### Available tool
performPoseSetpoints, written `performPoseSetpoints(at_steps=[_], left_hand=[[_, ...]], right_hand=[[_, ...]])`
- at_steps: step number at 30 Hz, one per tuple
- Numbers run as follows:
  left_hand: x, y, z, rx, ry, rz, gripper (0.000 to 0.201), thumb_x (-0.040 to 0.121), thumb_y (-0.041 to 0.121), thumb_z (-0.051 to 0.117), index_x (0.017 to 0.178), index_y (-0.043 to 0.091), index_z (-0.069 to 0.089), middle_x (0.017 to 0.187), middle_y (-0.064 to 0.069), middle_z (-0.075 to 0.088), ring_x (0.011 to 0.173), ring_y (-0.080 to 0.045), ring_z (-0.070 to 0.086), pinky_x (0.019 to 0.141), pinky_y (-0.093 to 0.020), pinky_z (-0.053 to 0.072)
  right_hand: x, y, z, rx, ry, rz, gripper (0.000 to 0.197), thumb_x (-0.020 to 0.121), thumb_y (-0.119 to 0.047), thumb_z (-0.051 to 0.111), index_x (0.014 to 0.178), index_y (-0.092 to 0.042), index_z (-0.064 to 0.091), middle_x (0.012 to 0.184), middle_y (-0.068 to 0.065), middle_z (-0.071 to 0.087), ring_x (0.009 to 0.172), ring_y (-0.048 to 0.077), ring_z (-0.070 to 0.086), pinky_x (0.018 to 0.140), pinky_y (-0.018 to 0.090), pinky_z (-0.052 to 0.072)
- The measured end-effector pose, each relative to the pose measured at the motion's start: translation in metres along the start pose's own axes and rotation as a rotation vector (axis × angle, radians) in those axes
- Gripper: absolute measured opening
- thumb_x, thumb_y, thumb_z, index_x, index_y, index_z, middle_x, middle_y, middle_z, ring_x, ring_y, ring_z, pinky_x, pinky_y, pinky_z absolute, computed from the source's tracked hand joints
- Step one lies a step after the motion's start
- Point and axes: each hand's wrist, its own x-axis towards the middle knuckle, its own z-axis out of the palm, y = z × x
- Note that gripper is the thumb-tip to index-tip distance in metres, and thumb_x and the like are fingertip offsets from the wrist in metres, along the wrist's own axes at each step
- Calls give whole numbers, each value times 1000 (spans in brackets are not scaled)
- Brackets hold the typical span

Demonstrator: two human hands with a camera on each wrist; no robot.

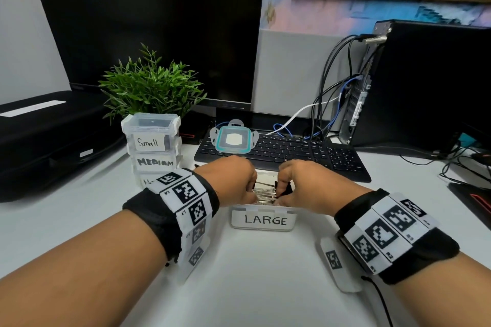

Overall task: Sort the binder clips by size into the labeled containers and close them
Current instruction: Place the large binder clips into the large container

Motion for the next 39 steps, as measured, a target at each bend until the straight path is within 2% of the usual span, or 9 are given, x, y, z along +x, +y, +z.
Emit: performPoseSetpoints(at_steps=[4,8,13,16,20,25,28,30,39], left_hand=[[0,3,0,50,-4,4,36,87,36,59,60,24,38,115,-2,61,92,-22,59,74,-31,48],[-1,2,1,62,-4,5,34,88,37,57,64,23,38,104,-4,61,83,-21,56,66,-27,42],[-5,2,-1,-1,1,-30,28,87,34,60,70,22,41,94,-1,59,78,-19,52,64,-26,38],[-9,0,-5,-137,4,-47,26,82,32,67,91,24,44,94,3,57,85,-19,54,72,-30,46],[-7,2,-5,-76,-27,12,50,83,35,66,128,31,46,123,2,51,110,-19,53,91,-31,45],[-5,3,-4,33,-29,19,45,87,41,60,130,32,52,128,3,46,113,-17,51,89,-27,41],[-5,3,-5,37,-8,18,54,85,42,61,136,35,45,122,2,49,110,-19,53,86,-29,42],[-5,3,-5,37,-13,15,53,85,43,61,135,35,46,120,1,49,108,-19,53,84,-29,42],[-3,4,-6,67,-4,-47,43,81,45,63,116,21,57,109,0,54,96,-19,55,78,-30,47]], right_hand=[[2,-4,0,-122,-5,-34,16,78,-25,70,71,-24,56,86,-5,61,83,16,58,79,30,51],[6,-10,2,-241,-13,-30,34,77,-19,70,60,-25,42,103,0,55,94,22,55,82,33,51],[7,-9,4,-288,-5,-46,34,80,-26,70,62,-27,42,110,0,53,99,21,50,77,29,44],[6,-11,3,-314,1,-34,26,80,-32,70,71,-24,47,108,1,52,98,23,51,79,32,47],[6,-13,3,-307,-11,8,35,80,-32,70,64,-27,40,104,1,51,97,23,53,80,33,48],[5,-13,4,-218,-1,68,31,77,-29,73,77,-24,42,104,2,53,95,23,51,76,30,43],[5,-11,6,-162,-1,48,48,77,-30,73,115,-26,44,108,3,51,98,24,52,78,30,41],[6,-10,6,-181,-14,36,57,79,-32,72,126,-30,41,111,4,49,103,25,52,81,30,40],[6,-13,4,-212,11,80,40,78,-30,74,112,-18,56,110,2,51,99,21,55,82,30,47]])
